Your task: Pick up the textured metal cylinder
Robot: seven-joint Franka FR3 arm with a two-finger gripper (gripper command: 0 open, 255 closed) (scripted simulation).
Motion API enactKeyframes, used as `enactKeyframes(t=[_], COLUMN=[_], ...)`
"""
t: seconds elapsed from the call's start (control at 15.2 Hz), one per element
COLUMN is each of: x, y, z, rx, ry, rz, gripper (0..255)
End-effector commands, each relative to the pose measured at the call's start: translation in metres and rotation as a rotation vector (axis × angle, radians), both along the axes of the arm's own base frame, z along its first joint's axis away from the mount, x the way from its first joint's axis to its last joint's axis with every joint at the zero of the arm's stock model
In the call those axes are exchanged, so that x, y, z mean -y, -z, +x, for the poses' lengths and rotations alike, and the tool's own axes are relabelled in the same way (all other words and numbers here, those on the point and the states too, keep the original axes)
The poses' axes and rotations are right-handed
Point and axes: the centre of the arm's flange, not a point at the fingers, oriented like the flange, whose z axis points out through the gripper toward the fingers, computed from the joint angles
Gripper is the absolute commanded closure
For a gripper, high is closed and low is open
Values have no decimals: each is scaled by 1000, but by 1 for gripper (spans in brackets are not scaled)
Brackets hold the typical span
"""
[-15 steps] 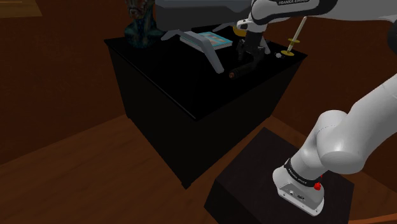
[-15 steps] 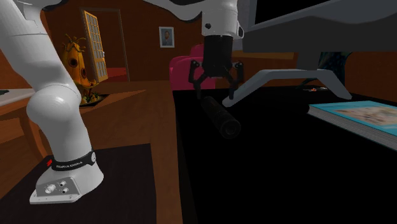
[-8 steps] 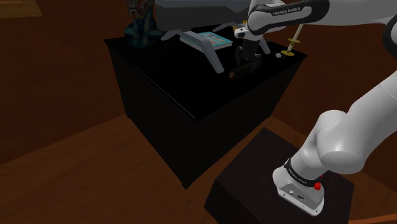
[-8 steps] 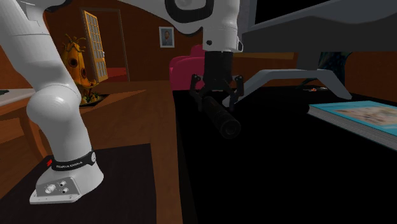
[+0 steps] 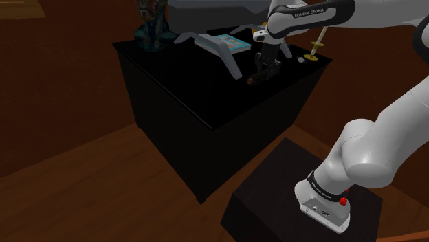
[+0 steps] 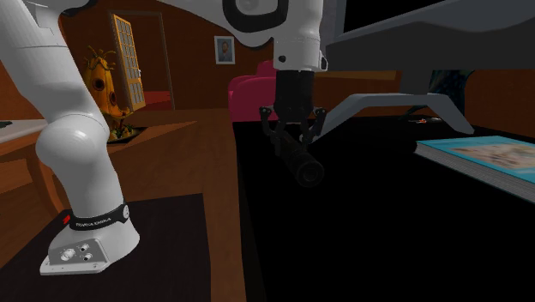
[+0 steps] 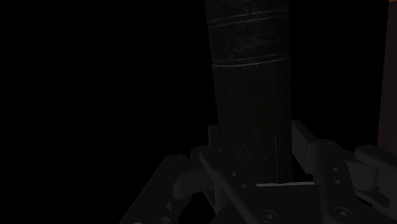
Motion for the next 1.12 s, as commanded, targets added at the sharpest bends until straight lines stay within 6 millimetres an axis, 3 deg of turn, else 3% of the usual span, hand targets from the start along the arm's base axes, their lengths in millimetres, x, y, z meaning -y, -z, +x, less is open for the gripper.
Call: enactKeyframes(t=[0.0,0.13,1.06], x=[0,0,0], y=[0,1,-73], z=[0,0,0], rx=[-1,-1,-1], ry=[1,1,1], rz=[0,0,0], gripper=[255,255,255])
